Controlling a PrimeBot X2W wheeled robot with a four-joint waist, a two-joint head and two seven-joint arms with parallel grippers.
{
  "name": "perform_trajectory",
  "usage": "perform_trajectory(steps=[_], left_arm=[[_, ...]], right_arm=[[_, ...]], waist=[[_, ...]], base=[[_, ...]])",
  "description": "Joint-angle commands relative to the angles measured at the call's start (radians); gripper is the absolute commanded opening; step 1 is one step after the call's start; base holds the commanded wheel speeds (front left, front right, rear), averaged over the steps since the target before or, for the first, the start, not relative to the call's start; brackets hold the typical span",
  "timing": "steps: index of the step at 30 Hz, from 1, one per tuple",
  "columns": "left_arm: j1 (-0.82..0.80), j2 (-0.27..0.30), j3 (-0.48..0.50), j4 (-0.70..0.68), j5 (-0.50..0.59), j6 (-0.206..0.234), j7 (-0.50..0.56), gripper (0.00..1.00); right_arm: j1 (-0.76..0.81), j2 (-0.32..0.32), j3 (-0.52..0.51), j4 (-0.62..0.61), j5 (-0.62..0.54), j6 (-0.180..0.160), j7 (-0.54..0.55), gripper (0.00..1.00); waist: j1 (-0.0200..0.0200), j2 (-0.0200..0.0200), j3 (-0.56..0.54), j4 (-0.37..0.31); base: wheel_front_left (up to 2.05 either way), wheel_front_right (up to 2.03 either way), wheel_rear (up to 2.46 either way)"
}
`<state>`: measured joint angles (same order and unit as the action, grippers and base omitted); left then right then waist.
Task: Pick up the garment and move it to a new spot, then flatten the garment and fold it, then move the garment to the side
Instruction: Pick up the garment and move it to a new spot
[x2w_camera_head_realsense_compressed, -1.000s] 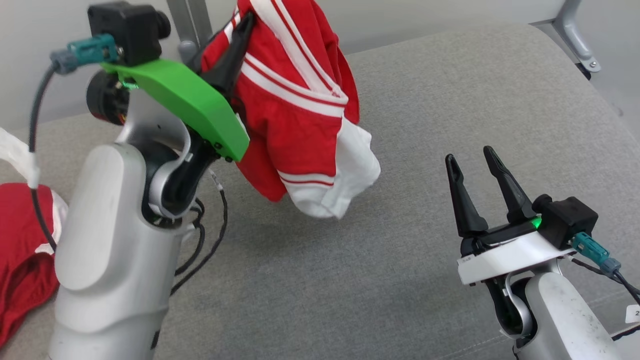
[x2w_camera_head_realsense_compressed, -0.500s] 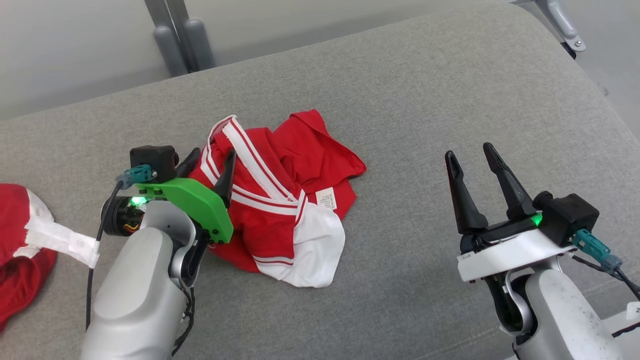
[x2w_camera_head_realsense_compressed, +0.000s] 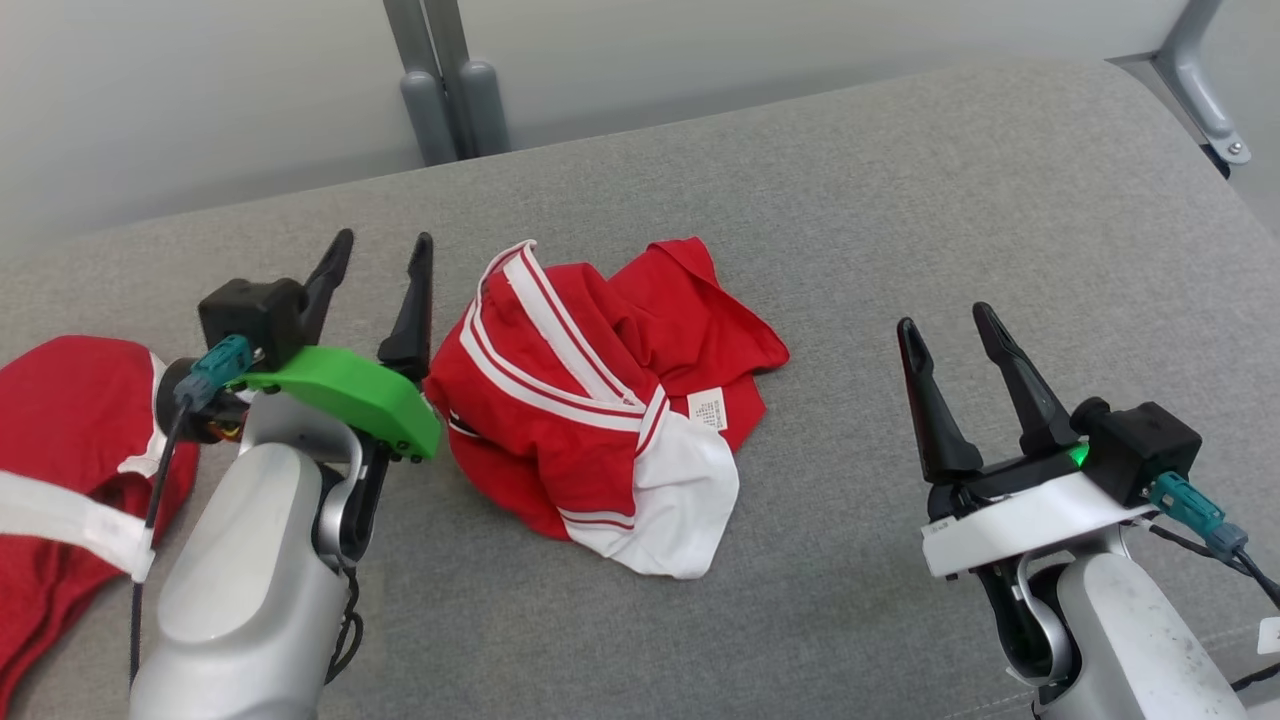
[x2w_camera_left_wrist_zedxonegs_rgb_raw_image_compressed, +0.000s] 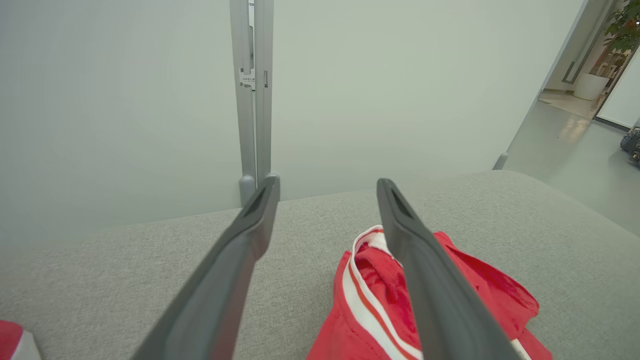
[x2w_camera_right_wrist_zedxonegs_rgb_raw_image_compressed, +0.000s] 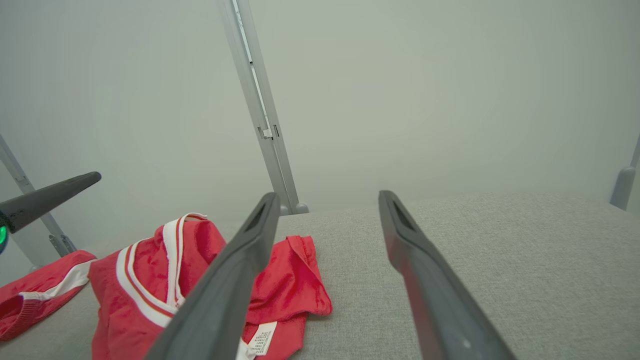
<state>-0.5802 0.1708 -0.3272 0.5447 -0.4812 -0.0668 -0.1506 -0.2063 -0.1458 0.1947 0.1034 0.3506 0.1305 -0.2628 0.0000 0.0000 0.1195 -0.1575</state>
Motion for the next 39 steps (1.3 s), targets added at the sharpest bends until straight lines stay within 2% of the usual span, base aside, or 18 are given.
perform_trajectory(steps=[1,6,12,22,28,39], left_arm=[[0.034,0.017,0.008,-0.033,0.016,0.021,-0.013,1.0],[0.152,0.06,0.046,-0.195,0.021,0.092,-0.038,1.0],[0.318,0.084,0.125,-0.382,-0.012,0.157,-0.082,1.0],[0.533,0.073,0.196,-0.546,-0.012,0.22,-0.108,1.0],[0.588,0.056,0.205,-0.602,0.026,0.241,-0.114,1.0],[0.554,0.05,0.169,-0.593,0.046,0.235,-0.109,1.0]], right_arm=[[0.02,-0.003,-0.006,-0.003,0.0,0.001,-0.003,1.0],[0.04,-0.008,-0.02,-0.011,-0.011,0.001,-0.003,1.0],[0.057,-0.021,-0.044,-0.028,-0.015,0.001,-0.003,1.0],[0.076,-0.038,-0.084,-0.051,-0.019,0.0,-0.003,1.0],[0.088,-0.043,-0.089,-0.055,-0.023,0.0,-0.003,1.0],[0.065,-0.032,-0.062,-0.043,-0.016,0.0,-0.003,1.0]], waist=[[0.0,0.0,-0.018,0.022],[0.0,0.0,-0.028,0.049],[0.0,0.0,-0.025,0.064],[0.0,0.0,-0.013,0.067],[0.0,0.0,-0.006,0.076],[0.0,0.0,-0.007,0.068]], base=[[0.0,0.0,0.0],[0.0,0.0,0.0],[0.0,0.0,0.0],[0.0,0.0,0.0],[0.0,0.0,0.0],[0.0,0.0,0.0]])
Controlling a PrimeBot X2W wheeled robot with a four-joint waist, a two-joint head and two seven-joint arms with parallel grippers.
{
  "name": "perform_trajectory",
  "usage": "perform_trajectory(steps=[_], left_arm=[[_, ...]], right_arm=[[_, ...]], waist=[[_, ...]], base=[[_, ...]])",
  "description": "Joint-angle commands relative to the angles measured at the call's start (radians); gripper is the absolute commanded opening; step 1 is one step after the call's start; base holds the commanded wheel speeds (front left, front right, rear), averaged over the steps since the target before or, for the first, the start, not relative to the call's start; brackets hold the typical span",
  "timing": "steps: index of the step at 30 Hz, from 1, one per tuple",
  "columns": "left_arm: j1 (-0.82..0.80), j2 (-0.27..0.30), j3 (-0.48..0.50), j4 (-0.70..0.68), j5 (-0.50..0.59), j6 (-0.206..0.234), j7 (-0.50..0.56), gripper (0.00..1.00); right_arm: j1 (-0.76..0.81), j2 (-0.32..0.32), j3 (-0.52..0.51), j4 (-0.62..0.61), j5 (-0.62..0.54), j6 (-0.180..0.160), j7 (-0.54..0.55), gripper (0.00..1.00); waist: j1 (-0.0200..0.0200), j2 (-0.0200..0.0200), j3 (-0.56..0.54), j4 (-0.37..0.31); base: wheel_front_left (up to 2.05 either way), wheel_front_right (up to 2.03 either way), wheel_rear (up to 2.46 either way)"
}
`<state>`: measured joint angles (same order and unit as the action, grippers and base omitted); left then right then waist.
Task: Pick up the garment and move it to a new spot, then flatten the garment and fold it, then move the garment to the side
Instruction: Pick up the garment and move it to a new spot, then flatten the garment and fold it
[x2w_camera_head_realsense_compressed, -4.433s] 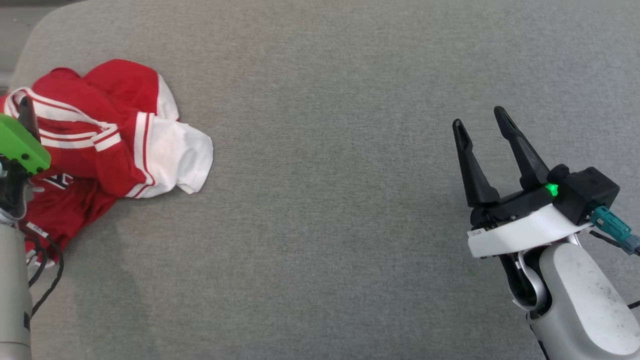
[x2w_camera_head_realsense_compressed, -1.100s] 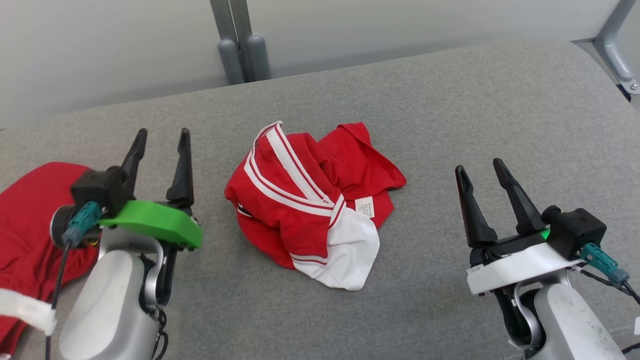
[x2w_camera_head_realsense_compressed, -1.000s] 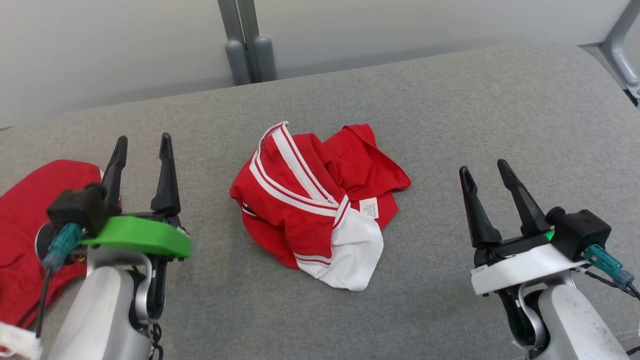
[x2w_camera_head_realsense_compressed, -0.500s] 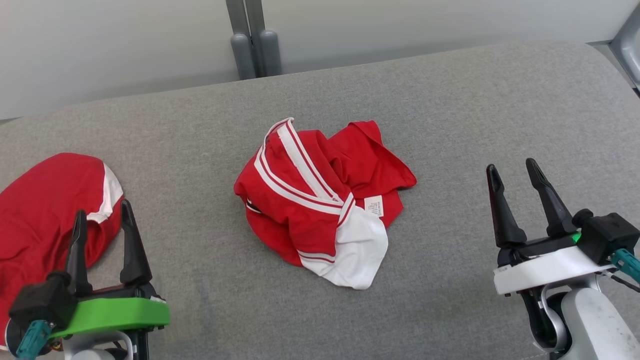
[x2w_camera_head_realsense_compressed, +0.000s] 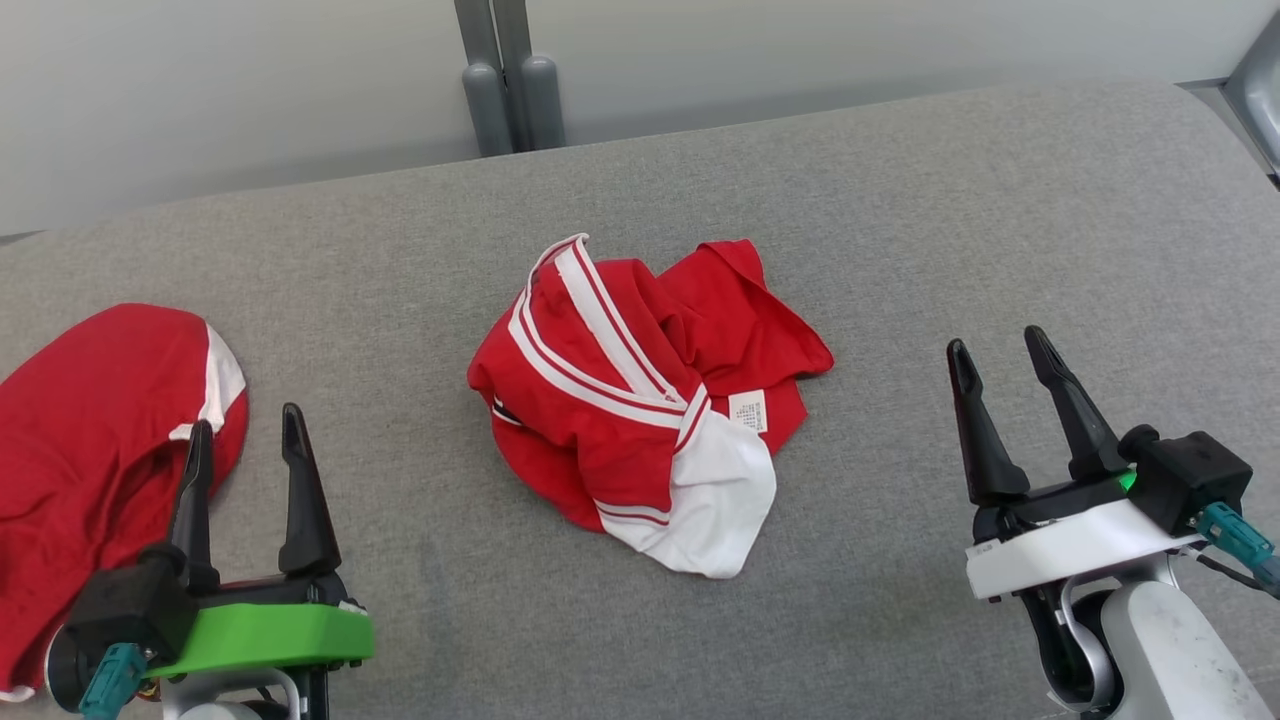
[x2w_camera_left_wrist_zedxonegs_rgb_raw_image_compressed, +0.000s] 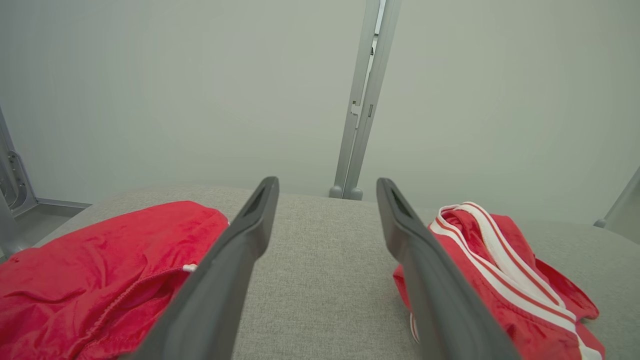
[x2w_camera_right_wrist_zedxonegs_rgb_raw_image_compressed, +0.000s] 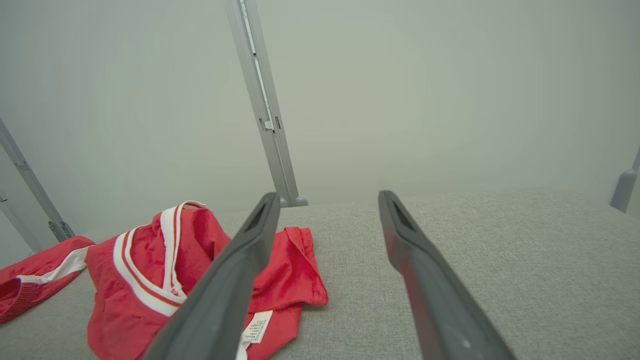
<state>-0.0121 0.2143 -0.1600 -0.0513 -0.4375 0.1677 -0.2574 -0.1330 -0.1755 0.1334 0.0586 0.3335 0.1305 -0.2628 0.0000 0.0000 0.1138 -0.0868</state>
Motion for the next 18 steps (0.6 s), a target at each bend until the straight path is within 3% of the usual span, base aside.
perform_trajectory(steps=[1,18], left_arm=[[-0.014,0.008,0.001,0.004,0.002,0.001,-0.001,1.0],[-0.027,0.017,-0.021,0.005,0.012,0.009,0.01,1.0]], right_arm=[[-0.01,-0.001,0.0,0.003,0.003,0.0,-0.003,1.0],[-0.018,-0.009,0.021,0.014,0.009,0.0,-0.003,1.0]], waist=[[0.0,0.0,-0.002,-0.004],[0.0,0.0,-0.007,-0.008]], base=[[0.0,0.0,0.0],[0.0,0.0,0.0]])
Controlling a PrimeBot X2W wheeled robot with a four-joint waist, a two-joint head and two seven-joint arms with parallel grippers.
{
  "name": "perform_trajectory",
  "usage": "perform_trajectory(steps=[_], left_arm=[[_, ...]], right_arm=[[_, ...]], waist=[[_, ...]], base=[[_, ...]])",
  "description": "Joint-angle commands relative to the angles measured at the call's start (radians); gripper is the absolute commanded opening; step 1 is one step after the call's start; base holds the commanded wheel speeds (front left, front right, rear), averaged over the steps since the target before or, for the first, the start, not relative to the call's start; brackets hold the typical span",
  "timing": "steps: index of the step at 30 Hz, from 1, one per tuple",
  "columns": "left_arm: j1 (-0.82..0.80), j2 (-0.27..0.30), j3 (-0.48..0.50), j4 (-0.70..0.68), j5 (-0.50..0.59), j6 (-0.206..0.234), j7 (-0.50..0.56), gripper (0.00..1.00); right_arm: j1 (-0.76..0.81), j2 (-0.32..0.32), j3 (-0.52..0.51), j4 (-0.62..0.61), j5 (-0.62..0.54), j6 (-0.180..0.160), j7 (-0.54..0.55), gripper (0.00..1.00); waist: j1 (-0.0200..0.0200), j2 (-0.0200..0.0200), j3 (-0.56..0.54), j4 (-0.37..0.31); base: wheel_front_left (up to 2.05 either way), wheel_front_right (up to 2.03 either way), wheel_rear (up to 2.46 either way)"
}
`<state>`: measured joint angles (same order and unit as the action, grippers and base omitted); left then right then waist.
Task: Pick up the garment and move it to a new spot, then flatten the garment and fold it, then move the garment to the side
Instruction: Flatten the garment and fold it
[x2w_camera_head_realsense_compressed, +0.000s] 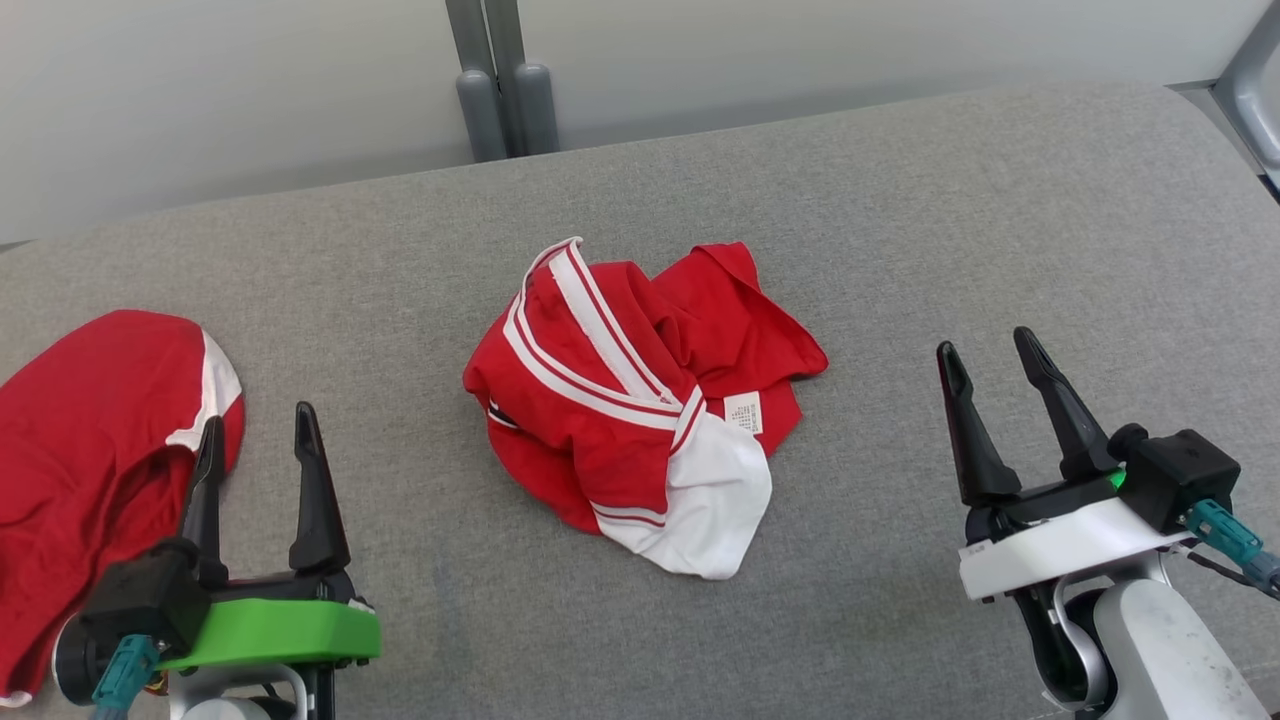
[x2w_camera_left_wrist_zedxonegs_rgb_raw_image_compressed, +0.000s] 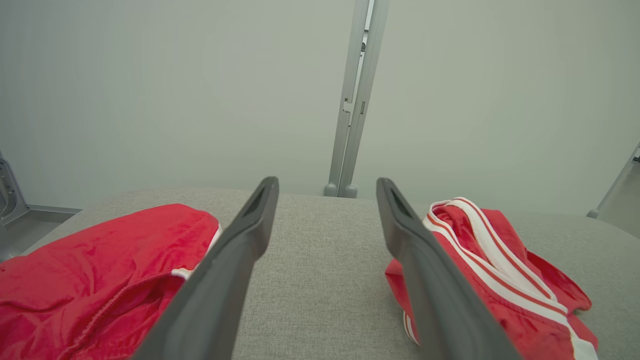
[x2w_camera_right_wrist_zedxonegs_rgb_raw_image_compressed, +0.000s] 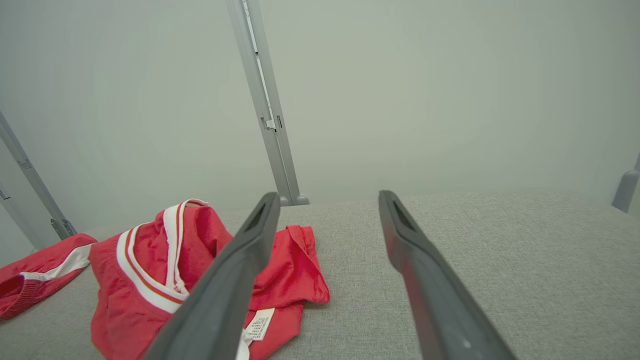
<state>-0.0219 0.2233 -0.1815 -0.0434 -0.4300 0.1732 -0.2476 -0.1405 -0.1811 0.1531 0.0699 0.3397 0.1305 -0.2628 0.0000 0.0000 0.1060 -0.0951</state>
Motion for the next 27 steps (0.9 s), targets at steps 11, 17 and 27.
perform_trajectory(steps=[11,17,27], left_arm=[[-0.04,0.011,-0.015,0.032,0.003,0.002,0.022,1.0],[-0.072,-0.012,-0.08,0.079,0.007,-0.024,0.072,1.0],[-0.141,-0.047,-0.284,0.113,-0.006,-0.107,0.384,1.0]], right_arm=[[-0.022,0.002,0.013,0.014,0.005,0.0,-0.003,1.0],[-0.034,0.008,0.028,0.028,0.008,0.001,-0.003,1.0],[-0.053,0.013,0.028,0.033,0.017,0.001,-0.003,1.0]], waist=[[0.0,0.0,0.008,-0.006],[0.0,0.0,0.011,-0.013],[0.0,0.0,0.023,-0.047]], base=[[0.0,0.0,0.0],[0.0,0.0,0.0],[0.0,0.0,0.0]])
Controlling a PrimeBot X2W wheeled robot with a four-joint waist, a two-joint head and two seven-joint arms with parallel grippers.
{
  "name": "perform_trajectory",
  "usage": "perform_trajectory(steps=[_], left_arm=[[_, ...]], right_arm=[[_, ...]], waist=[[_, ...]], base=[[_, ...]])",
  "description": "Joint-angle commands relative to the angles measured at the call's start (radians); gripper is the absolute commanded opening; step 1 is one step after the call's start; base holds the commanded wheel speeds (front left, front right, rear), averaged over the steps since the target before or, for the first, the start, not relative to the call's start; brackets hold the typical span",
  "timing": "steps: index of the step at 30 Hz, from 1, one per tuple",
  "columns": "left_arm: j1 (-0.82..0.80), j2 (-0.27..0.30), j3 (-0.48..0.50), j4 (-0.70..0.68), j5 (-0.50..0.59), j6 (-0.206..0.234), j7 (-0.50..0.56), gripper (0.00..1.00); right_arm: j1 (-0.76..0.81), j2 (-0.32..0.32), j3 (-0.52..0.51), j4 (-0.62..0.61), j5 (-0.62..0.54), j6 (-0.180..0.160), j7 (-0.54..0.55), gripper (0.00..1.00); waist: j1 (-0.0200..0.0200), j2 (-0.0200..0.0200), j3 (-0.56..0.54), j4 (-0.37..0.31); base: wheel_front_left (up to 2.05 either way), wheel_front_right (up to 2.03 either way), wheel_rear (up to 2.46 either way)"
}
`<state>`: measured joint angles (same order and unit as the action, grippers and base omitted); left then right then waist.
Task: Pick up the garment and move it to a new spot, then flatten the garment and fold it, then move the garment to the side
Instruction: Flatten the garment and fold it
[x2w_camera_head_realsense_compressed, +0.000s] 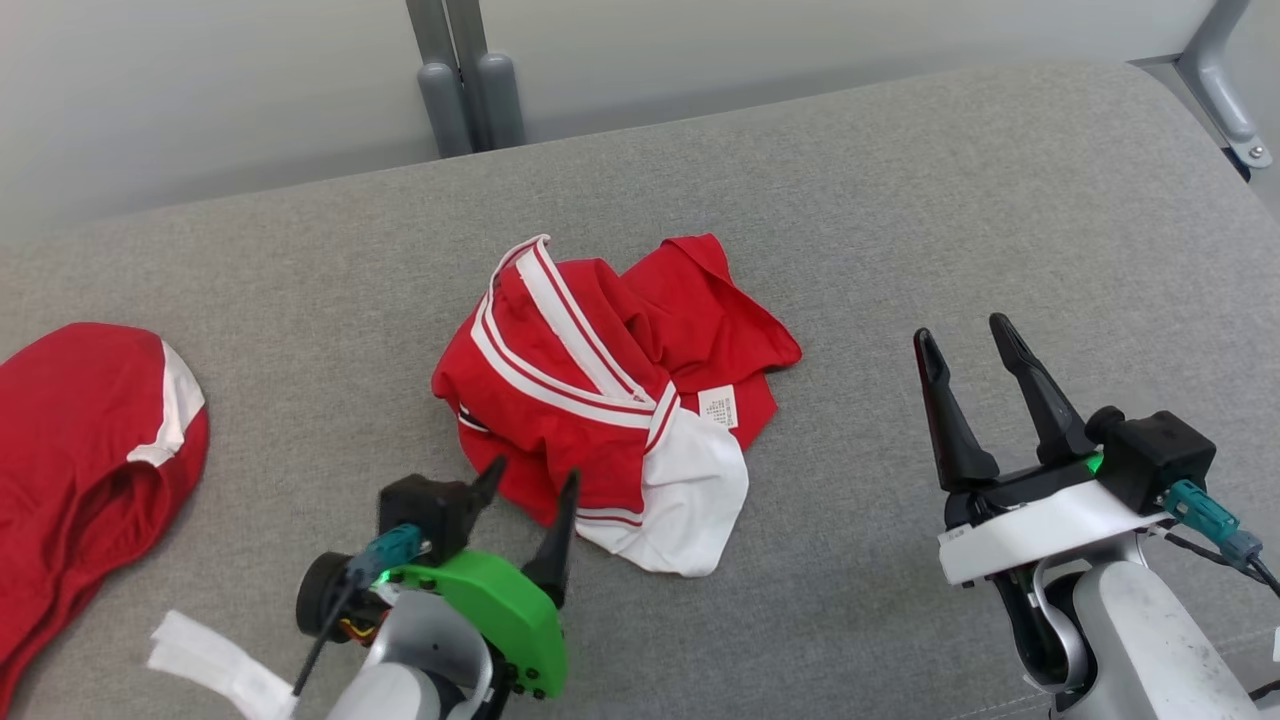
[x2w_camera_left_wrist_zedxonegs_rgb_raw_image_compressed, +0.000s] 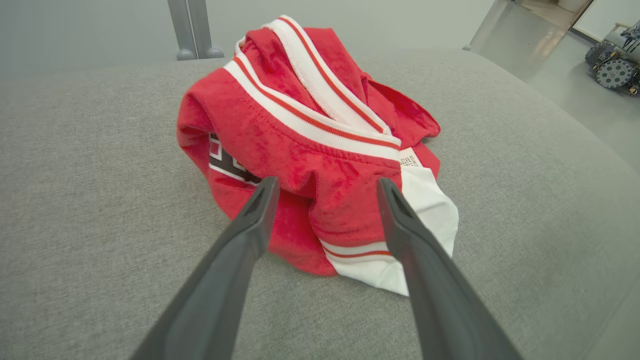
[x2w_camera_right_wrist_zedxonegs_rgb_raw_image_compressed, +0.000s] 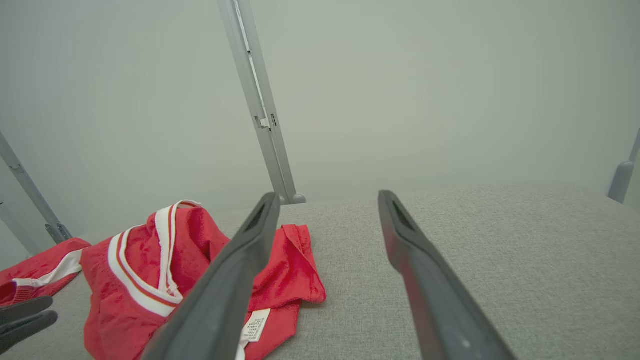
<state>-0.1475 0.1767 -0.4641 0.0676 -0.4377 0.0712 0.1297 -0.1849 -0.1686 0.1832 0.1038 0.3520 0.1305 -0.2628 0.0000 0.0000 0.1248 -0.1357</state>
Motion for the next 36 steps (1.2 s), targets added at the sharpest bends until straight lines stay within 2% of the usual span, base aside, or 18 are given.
perform_trajectory(steps=[1,6,10,17,23,24,25,26,27,31,36], left_arm=[[-0.023,-0.001,-0.021,0.002,0.006,-0.012,0.037,1.0],[-0.067,-0.025,-0.092,0.018,0.018,-0.034,0.124,1.0],[-0.101,-0.046,-0.127,0.064,0.033,-0.035,0.164,1.0],[-0.173,-0.079,-0.135,0.206,0.061,0.029,0.201,1.0],[-0.233,-0.09,-0.114,0.327,0.082,0.09,0.181,1.0],[-0.238,-0.093,-0.109,0.335,0.077,0.096,0.174,0.85],[-0.243,-0.094,-0.105,0.344,0.074,0.101,0.166,0.38],[-0.246,-0.093,-0.102,0.349,0.074,0.103,0.164,0.22],[-0.248,-0.091,-0.096,0.353,0.067,0.103,0.155,0.0],[-0.245,-0.079,-0.075,0.33,0.05,0.095,0.114,0.0],[-0.21,-0.047,-0.017,0.227,0.026,0.125,0.055,0.0]], right_arm=[[-0.009,0.001,-0.004,-0.001,0.005,0.0,-0.003,1.0],[-0.022,0.007,0.002,0.002,0.004,0.001,-0.003,1.0],[-0.029,0.015,0.006,-0.002,0.005,0.0,-0.003,1.0],[-0.034,0.016,0.004,0.003,0.006,0.0,-0.003,1.0],[-0.046,0.022,0.008,0.004,0.008,0.0,-0.003,1.0],[-0.046,0.022,0.006,0.003,0.009,0.0,-0.003,1.0],[-0.046,0.021,0.004,0.002,0.01,0.0,-0.003,1.0],[-0.044,0.021,0.001,0.001,0.009,0.001,-0.003,1.0],[-0.04,0.021,-0.003,0.0,0.008,0.0,-0.003,1.0],[-0.028,0.019,-0.012,-0.004,0.003,0.001,-0.003,1.0],[-0.019,0.012,-0.019,-0.013,0.001,0.001,-0.003,1.0]], waist=[[0.0,0.0,0.005,-0.01],[0.0,0.0,0.014,-0.036],[0.0,0.0,0.02,-0.055],[0.0,0.0,0.03,-0.071],[0.0,0.0,0.042,-0.082],[0.0,0.0,0.043,-0.083],[0.0,0.0,0.044,-0.082],[0.0,0.0,0.044,-0.081],[0.0,0.0,0.045,-0.077],[0.0,0.0,0.046,-0.061],[0.0,0.0,0.05,-0.029]], base=[[0.0,0.0,0.0],[0.0,0.0,0.0],[0.0,0.0,0.0],[0.0,0.0,0.0],[0.0,0.0,0.0],[0.0,0.0,0.0],[0.0,0.0,0.0],[0.0,0.0,0.0],[0.0,0.0,0.0],[0.0,0.0,0.0],[0.0,0.0,0.0]])
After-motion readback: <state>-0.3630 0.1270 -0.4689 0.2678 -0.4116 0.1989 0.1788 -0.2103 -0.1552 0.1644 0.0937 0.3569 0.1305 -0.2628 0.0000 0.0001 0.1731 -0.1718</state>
